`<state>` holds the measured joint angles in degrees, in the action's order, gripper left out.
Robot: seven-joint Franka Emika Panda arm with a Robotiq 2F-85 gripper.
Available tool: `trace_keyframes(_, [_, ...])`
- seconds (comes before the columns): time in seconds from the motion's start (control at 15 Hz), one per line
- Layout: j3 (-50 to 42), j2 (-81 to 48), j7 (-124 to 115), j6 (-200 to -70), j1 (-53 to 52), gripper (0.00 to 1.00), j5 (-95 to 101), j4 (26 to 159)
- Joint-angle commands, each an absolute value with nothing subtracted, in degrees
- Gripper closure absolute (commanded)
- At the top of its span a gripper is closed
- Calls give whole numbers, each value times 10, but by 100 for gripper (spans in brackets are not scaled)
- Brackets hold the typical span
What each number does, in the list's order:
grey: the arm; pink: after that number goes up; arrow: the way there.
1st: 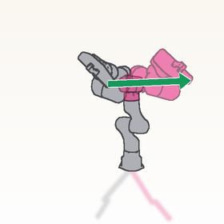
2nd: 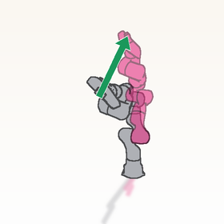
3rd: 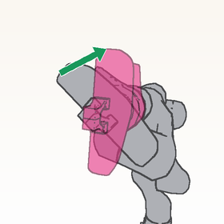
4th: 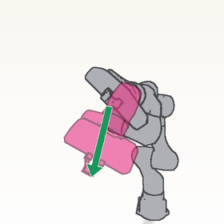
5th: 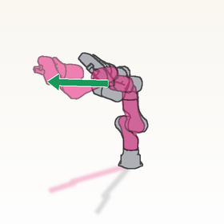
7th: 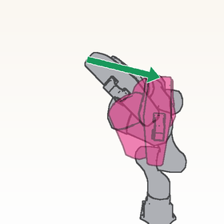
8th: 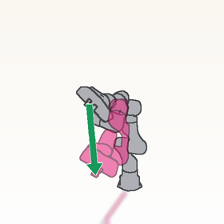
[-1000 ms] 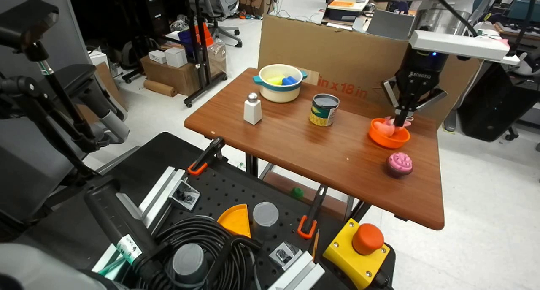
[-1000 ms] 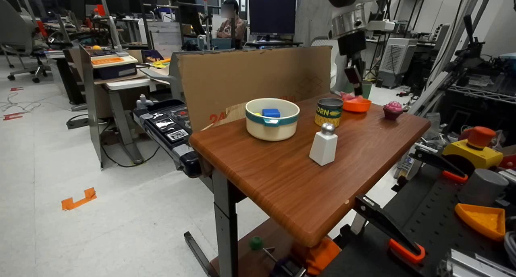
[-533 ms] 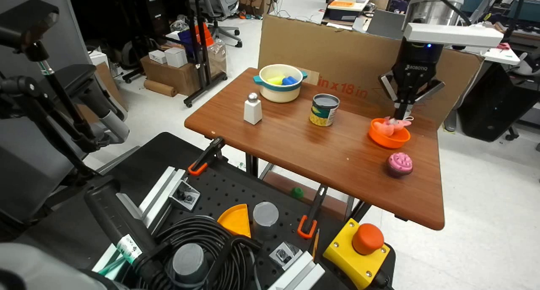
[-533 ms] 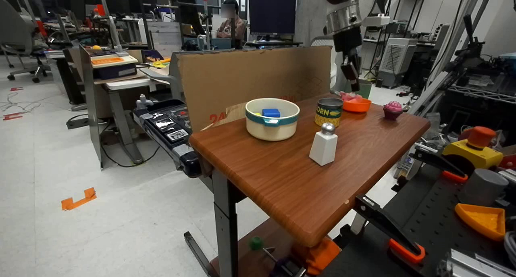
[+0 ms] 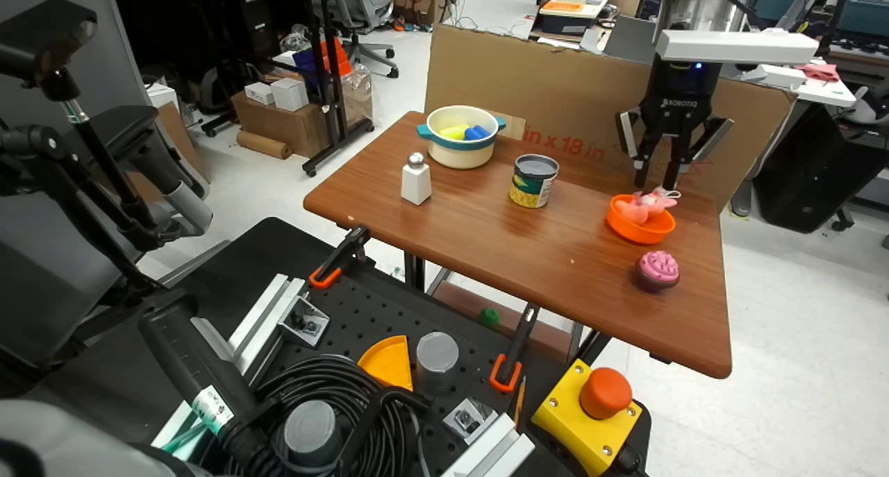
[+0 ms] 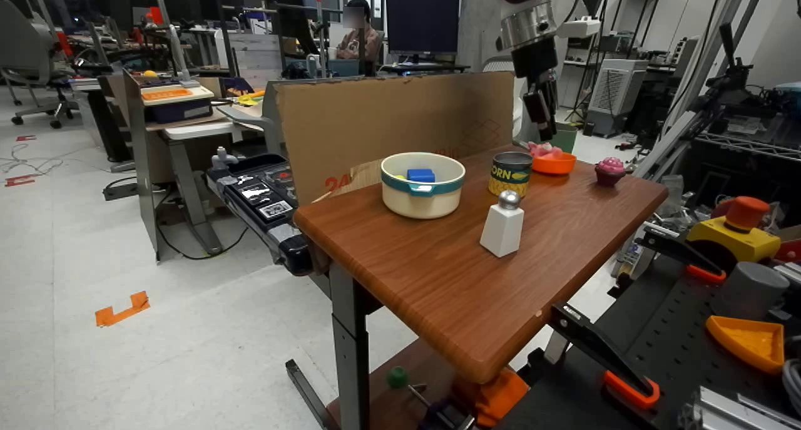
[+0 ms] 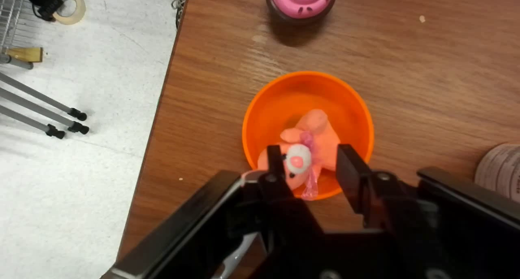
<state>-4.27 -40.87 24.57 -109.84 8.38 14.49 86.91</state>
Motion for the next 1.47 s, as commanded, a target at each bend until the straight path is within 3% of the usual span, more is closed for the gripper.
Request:
trace_keyframes(0.0, [-42, -396, 239, -1098, 82, 30, 158, 883])
trace_keyframes(0.27, [-43, -397, 239, -1096, 81, 2, 164, 886])
trace_keyframes(0.33, [-44, -397, 238, -1097, 80, 0, 167, 887])
trace_keyframes(1.4, [-44, -412, 254, -1096, 102, 0, 168, 883])
